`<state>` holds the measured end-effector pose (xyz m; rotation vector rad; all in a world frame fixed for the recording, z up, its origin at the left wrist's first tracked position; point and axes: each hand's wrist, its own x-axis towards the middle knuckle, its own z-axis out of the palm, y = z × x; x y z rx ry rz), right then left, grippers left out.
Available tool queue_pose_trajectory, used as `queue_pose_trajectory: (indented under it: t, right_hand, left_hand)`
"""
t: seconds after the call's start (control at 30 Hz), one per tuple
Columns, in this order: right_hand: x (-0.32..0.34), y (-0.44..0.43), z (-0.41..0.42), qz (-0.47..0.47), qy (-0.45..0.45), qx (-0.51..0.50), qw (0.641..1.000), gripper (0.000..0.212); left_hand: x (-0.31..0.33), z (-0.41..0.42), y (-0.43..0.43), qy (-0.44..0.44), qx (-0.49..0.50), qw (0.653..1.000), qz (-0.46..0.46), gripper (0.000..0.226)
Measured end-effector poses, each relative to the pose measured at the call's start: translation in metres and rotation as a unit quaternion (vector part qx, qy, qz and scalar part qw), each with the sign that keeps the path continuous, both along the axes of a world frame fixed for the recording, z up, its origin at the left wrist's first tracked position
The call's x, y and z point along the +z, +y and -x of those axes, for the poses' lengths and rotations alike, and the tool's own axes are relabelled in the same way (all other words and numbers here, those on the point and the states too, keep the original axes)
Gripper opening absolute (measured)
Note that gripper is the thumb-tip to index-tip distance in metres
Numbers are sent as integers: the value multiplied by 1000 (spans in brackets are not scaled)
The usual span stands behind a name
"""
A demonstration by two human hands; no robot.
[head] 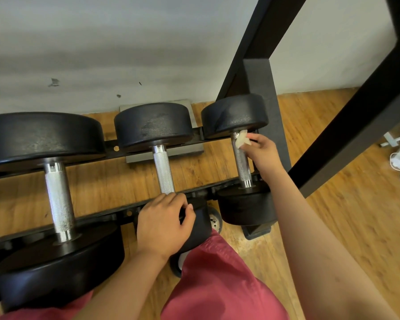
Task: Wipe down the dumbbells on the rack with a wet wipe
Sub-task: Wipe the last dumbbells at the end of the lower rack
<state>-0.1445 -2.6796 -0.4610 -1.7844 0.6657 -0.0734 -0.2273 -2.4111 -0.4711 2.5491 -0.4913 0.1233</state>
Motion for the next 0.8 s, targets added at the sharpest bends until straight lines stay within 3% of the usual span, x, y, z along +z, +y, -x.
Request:
queue_pose_trajectory:
  t: [0.2, 0.33, 0.47, 0.63, 0.73, 0.8]
  right_hand:
    - [-8, 6, -19, -10, 28, -61, 998, 44]
    - [-5, 2, -30, -61, 61, -55, 995, 23]
    - [-6, -4, -31, -53, 66, -53, 995, 46]
    - [-11, -7, -27, -93, 28, -141, 985, 36]
    - [-7, -9, -29, -132, 53, -97, 985, 31]
    - [-4, -11, -32, -135, 87, -48, 986, 43]
  left_hand:
    - [-1, -1, 0, 12, 1, 1000, -1, 27]
    - [-1, 0, 0, 13, -2, 1000, 0, 26]
    - [-2, 0, 0, 9, 0, 1000, 1, 26]
    - [-1, 0, 0, 15, 1, 1000, 2, 26]
    - [-2, -1, 0, 13, -1, 1000, 0, 26]
    - [-1, -1, 0, 15, -3, 1000, -1, 26]
